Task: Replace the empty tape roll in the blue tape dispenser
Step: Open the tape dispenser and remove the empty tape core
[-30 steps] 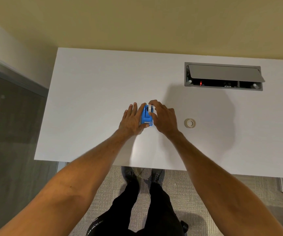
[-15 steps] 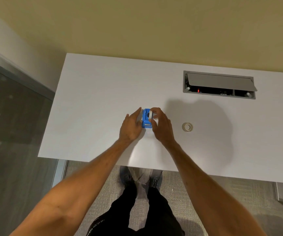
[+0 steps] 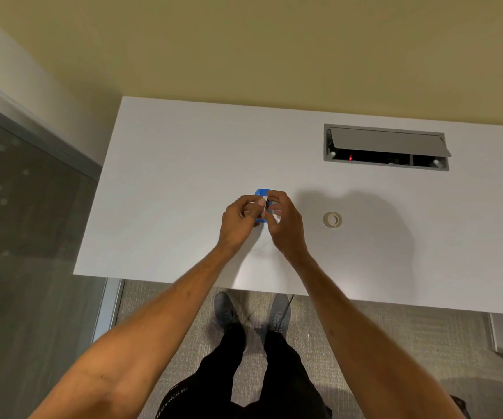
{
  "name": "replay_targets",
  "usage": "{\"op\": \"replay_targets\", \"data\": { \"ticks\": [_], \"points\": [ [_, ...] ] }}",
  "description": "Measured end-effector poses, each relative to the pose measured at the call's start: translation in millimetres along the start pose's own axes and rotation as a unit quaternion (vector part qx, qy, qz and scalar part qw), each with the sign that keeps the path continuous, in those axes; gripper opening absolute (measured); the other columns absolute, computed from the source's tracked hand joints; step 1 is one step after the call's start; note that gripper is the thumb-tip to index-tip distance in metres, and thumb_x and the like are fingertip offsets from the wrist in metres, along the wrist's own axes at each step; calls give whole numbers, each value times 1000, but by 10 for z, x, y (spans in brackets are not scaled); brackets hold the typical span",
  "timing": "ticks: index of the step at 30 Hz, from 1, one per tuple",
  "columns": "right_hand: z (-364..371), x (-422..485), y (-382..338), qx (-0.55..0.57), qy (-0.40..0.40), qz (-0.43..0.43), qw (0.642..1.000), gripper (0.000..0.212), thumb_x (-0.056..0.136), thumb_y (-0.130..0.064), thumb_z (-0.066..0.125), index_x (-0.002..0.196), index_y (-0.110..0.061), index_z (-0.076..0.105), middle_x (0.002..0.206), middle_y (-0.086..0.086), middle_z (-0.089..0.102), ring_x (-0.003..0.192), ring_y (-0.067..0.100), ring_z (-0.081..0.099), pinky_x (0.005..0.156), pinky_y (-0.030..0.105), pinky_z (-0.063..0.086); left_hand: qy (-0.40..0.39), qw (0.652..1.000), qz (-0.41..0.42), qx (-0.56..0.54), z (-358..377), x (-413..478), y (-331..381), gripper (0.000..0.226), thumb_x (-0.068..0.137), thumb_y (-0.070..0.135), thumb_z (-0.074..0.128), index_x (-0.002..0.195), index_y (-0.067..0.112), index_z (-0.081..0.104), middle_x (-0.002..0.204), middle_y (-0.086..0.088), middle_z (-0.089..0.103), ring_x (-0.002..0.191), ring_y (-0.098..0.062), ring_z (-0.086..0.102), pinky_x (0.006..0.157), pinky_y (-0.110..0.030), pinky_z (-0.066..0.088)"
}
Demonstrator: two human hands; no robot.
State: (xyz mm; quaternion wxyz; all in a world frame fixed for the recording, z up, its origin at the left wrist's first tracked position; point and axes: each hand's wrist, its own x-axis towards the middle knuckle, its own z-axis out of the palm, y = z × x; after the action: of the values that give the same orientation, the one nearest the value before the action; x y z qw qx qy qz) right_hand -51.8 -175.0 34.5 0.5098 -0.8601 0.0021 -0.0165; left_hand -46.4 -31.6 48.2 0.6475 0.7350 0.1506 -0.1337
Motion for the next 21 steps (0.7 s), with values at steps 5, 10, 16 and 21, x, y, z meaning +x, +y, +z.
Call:
{"op": "replay_targets", "data": {
  "ticks": [5,10,16,21],
  "points": [
    [7,-43,10,4,25,-8,1000,29,95,-2,71,122,-6,61,116,8,73,99,23,74,88,35,64,32,999,-20,-34,-8,-6,-24,32,91,27,87,115,12,74,100,-6,82,95,-20,81,93,-38,66],
    [-1,-59,13,-1,49,14,999,19,99,-9,72,118,-8,72,112,2,79,98,6,73,85,11,56,49,994,-9,-98,-11,-50,-23,26,89,12,87,112,4,78,102,-14,82,98,-25,81,85,-23,62],
    [52,-49,25,22,49,41,998,23,100,-14,68,120,-9,79,115,0,81,102,7,76,94,27,61,86,989,7,-124,58,-100,-62,23,92,10,84,113,5,78,103,-11,83,99,-19,80,86,-21,61],
    [95,-50,44,38,32,66,997,25,102,-20,73,125,-13,79,117,-2,81,105,6,77,97,32,63,102,989,14,-110,31,-115,-140,20,94,14,83,113,8,79,103,-6,83,101,-19,80,91,-26,62]
  ]
}}
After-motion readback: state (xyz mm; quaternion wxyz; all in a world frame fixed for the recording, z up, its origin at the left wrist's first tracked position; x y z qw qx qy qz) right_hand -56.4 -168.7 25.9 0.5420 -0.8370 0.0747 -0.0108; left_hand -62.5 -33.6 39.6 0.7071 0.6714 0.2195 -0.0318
